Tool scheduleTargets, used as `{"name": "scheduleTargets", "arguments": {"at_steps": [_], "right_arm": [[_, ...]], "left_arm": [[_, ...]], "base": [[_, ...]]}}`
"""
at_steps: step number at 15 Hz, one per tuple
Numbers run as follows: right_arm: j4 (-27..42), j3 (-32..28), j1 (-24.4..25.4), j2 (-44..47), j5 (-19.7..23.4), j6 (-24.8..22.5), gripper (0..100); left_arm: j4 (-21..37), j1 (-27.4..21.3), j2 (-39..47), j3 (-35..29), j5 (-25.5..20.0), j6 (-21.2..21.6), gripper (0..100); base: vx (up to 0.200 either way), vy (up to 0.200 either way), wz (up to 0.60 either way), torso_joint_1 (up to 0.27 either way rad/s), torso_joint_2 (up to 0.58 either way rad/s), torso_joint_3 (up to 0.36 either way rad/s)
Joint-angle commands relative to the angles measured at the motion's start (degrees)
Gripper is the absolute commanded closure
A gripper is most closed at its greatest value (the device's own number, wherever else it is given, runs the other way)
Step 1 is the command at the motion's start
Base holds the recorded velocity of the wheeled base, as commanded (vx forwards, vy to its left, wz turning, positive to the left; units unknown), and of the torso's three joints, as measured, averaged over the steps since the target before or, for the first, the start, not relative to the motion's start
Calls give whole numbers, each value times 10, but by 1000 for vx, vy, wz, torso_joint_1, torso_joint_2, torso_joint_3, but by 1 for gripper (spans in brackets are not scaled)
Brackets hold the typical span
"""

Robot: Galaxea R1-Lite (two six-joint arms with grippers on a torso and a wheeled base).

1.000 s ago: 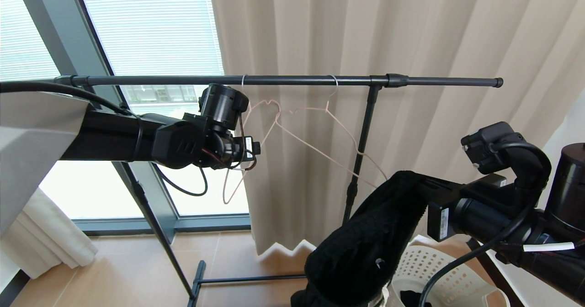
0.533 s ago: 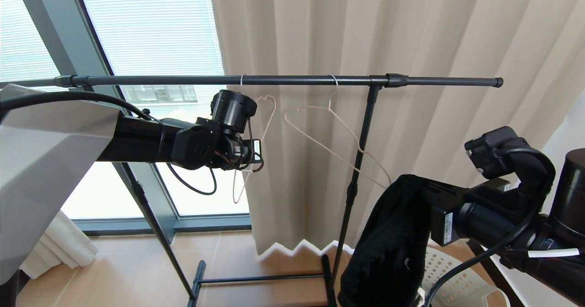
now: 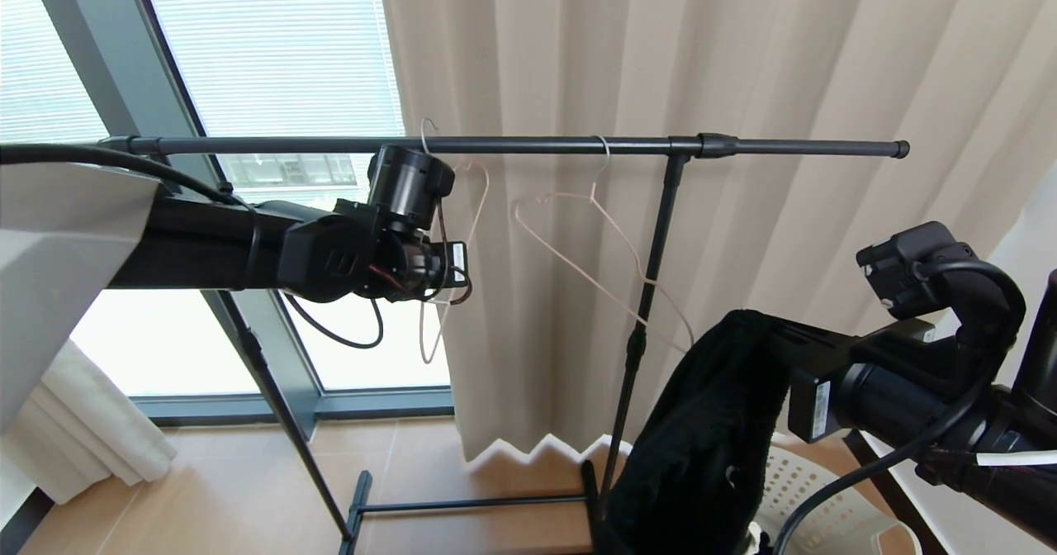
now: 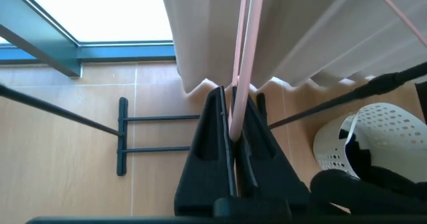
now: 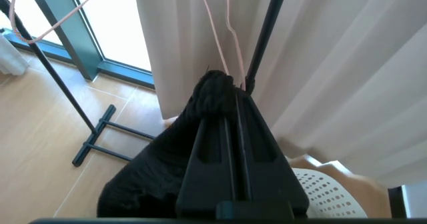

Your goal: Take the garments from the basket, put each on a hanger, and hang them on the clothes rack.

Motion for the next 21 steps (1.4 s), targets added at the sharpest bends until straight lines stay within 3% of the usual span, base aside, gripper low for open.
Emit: {"name": "scheduleTargets", "arguments": {"at_steps": [1,6,10,15,18,21], "right_arm": [[0,-8,0,5,0,0,100],[5,-46,0,34,0,-14,100],[51,-111,0,65,0,-24,100],[106,-186,0,107,-7,-29,100],[136,-220,-3,129,-12,-33,100],[145,-247,-3,150,-19,-33,100]], "left_arm": [[-1,-12,-69,46,0,11,100],[-24,-33,-205,198,-23,51,100],[-157,-37,-322,407,-26,130,100],[-191,-40,-460,573,-120,149,100],[-191,-38,-509,627,-151,184,100],[-191,-41,-523,654,-187,186,100]], "base": [[0,0,0,0,0,0],[0,0,0,0,0,0],[0,0,0,0,0,0],[0,0,0,0,0,0],[0,0,0,0,0,0],[0,0,0,0,0,0]]}}
